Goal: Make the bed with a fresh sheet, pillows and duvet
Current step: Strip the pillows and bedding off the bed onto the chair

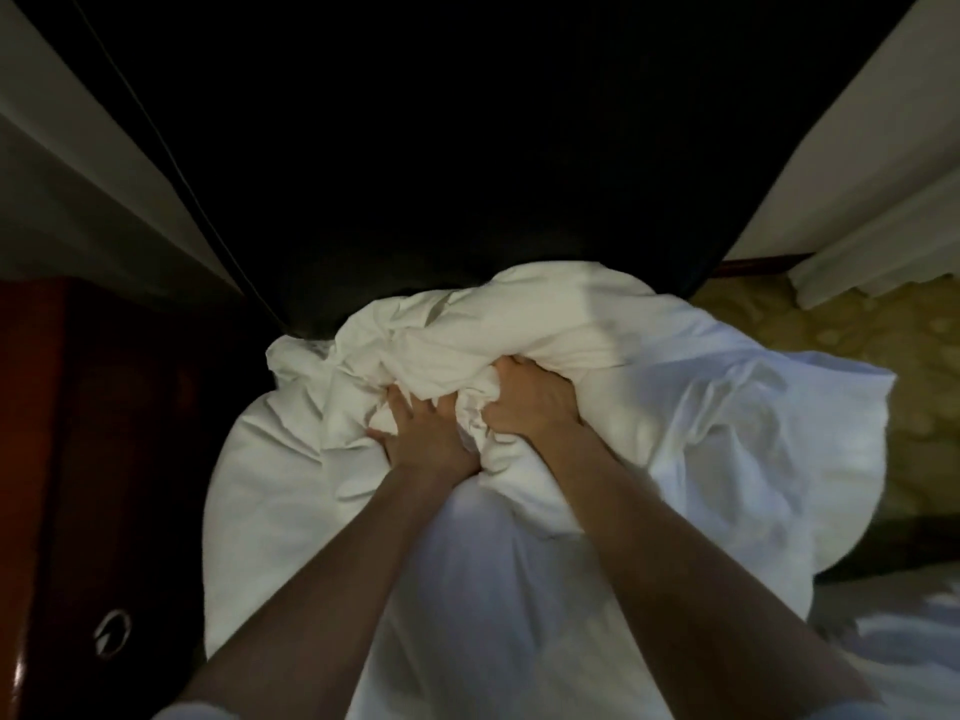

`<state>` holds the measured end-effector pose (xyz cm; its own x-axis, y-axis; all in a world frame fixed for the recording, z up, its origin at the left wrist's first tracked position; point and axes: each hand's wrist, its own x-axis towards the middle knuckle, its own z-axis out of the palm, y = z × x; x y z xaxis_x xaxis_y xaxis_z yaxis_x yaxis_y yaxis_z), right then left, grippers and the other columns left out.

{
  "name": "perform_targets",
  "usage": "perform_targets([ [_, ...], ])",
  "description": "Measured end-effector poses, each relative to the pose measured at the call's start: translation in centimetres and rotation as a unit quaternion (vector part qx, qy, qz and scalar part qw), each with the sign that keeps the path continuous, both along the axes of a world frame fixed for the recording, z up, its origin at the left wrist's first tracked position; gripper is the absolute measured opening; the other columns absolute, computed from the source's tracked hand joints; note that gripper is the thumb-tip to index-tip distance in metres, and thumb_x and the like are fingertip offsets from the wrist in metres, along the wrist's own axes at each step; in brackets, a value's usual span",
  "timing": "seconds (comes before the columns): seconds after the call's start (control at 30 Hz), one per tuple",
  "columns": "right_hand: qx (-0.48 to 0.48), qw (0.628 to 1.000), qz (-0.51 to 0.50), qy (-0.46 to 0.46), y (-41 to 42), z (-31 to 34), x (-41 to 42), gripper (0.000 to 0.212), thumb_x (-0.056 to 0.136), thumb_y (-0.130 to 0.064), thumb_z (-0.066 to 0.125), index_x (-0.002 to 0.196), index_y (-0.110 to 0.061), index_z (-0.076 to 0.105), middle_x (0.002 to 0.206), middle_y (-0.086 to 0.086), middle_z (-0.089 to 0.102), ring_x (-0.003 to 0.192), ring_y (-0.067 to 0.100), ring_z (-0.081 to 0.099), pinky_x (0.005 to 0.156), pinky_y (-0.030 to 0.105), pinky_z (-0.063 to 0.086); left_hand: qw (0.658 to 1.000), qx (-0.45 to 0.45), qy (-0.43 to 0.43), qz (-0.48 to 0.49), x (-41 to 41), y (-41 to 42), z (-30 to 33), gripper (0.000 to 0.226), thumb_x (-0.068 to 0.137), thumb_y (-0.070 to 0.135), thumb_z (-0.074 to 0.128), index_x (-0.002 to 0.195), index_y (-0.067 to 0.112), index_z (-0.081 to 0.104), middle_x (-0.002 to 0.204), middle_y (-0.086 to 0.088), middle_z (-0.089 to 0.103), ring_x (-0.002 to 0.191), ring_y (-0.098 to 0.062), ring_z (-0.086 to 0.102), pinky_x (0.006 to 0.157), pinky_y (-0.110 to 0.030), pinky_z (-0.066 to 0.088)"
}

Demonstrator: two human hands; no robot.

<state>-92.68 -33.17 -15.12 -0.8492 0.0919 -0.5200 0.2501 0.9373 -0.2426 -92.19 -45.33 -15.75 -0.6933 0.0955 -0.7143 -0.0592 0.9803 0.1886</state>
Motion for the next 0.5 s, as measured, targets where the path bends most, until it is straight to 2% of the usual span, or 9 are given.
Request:
perform_targets([
  [0.1, -0.011, 0.999, 0.014, 0.041, -0.5, 1.7, 1.7, 0.070, 0.085, -0.036, 0.061, 0.145, -0.014, 0.031, 0.150, 0.009, 0.032, 0.138, 0.026, 0.030, 0.112, 0.032, 0.020, 1.000, 0.009, 0.022, 0.001, 1.5, -0.8, 0.5, 0.095, 0.086, 0.062, 0.051, 0.150, 0.031, -0.011, 0.158, -0.005, -0.016, 0.144, -0.034, -0.015, 0.111, -0.065, 0.010],
  [0.23, -0.019, 0.993, 0.026, 0.113, 0.0, 6.2, 5.8, 0.063, 0.090, -0.036, 0.053, 0.146, -0.017, 0.029, 0.150, 0.004, 0.022, 0.136, 0.029, 0.018, 0.115, 0.036, 0.011, 0.997, 0.014, 0.071, 0.015, 3.1, -1.5, 2.5, 0.101, 0.078, 0.068, 0.056, 0.149, 0.035, -0.009, 0.158, -0.004, -0.008, 0.144, -0.033, -0.004, 0.112, -0.059, 0.017],
  [0.3, -0.037, 0.984, 0.024, 0.171, 0.9, 8.6, 8.6, 0.051, 0.092, -0.031, 0.046, 0.140, -0.015, 0.043, 0.151, 0.004, 0.028, 0.140, 0.028, 0.016, 0.118, 0.039, 0.008, 0.994, 0.016, 0.107, 0.005, 4.4, -2.0, 4.2, 0.103, 0.076, 0.068, 0.058, 0.149, 0.037, -0.008, 0.158, -0.004, -0.007, 0.144, -0.032, 0.000, 0.112, -0.054, 0.020],
  [0.4, -0.035, 0.964, 0.020, 0.261, 2.3, 11.1, 13.7, 0.045, 0.086, -0.031, 0.036, 0.113, -0.012, 0.067, 0.135, 0.007, 0.055, 0.136, 0.031, 0.036, 0.114, 0.040, 0.020, 0.987, 0.034, 0.158, -0.003, 6.5, -2.8, 6.5, 0.104, 0.076, 0.066, 0.060, 0.150, 0.036, -0.008, 0.160, -0.001, -0.007, 0.145, -0.030, 0.003, 0.113, -0.051, 0.018],
  [0.43, -0.027, 0.962, 0.009, 0.271, 2.9, 11.6, 15.5, 0.045, 0.087, -0.031, 0.035, 0.109, -0.014, 0.070, 0.132, 0.005, 0.058, 0.135, 0.030, 0.039, 0.114, 0.039, 0.021, 0.985, 0.038, 0.170, -0.008, 7.2, -3.2, 7.1, 0.104, 0.077, 0.064, 0.060, 0.150, 0.036, -0.008, 0.160, 0.000, -0.007, 0.146, -0.030, 0.003, 0.114, -0.052, 0.017],
  [0.5, -0.007, 0.964, -0.018, 0.265, 4.0, 12.3, 19.1, 0.047, 0.093, -0.033, 0.029, 0.117, -0.019, 0.067, 0.137, 0.000, 0.055, 0.140, 0.025, 0.034, 0.118, 0.038, 0.011, 0.982, 0.034, 0.182, -0.024, 8.4, -3.9, 8.2, 0.098, 0.081, 0.063, 0.057, 0.151, 0.032, -0.004, 0.161, 0.000, -0.004, 0.146, -0.029, 0.006, 0.114, -0.051, 0.017],
])
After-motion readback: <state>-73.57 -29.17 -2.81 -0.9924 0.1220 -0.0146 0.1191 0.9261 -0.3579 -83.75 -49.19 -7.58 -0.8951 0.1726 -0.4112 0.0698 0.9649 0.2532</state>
